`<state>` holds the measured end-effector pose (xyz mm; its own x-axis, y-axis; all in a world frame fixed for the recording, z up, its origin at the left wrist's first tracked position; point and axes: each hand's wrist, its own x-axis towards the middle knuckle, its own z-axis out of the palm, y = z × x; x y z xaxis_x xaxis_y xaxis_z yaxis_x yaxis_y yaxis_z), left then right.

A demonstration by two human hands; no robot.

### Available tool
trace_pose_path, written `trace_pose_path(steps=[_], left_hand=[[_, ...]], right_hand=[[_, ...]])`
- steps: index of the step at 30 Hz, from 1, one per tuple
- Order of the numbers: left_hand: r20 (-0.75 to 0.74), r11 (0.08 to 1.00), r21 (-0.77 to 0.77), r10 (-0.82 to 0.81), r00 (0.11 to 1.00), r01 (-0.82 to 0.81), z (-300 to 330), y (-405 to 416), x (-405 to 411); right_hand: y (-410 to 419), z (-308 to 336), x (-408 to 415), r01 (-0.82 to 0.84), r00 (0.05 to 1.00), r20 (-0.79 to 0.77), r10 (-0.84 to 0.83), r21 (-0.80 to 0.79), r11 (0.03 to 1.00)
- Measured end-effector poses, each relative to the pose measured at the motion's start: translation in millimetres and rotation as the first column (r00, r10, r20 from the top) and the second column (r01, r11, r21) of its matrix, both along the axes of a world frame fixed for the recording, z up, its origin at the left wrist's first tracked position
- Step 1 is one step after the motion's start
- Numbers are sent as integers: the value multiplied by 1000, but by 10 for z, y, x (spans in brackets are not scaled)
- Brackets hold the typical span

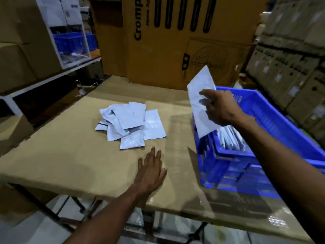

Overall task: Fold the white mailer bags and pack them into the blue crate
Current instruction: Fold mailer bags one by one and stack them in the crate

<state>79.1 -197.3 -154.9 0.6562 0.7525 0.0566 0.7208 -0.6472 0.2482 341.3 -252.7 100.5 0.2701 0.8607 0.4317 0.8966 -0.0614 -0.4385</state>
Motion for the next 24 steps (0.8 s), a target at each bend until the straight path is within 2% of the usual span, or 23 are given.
trace_pose_path(steps=[2, 4, 7, 12, 16, 20, 24], left_hand=[[-20, 999, -21, -28, 999, 27, 11, -12, 120], [-17, 998, -46, -49, 999, 49, 26, -30, 231], [-18, 997, -48, -56, 998, 55, 51, -65, 400], [-34, 997, -57, -51, 998, 49, 60, -100, 693], [-27, 996, -63, -63, 998, 61, 74, -109, 914], [-51, 996, -73, -62, 997, 59, 49, -63, 1071], [-66, 997, 56, -47, 997, 51, -25, -93, 1108]], right_hand=[[-119, 107, 203, 50, 998, 34, -50, 0, 999], [-237, 220, 400, 111, 978, 179, -106, -14, 994], [-409, 344, 727, 216, 933, 319, -164, -135, 967], [-689, 145, 1224, 411, 851, 490, -187, -401, 819], [-862, -163, 1493, 495, 784, 607, -128, -487, 720], [-903, -481, 1769, 515, 778, 623, -83, -557, 651], [-821, -752, 1868, 452, 848, 527, -50, -670, 589]])
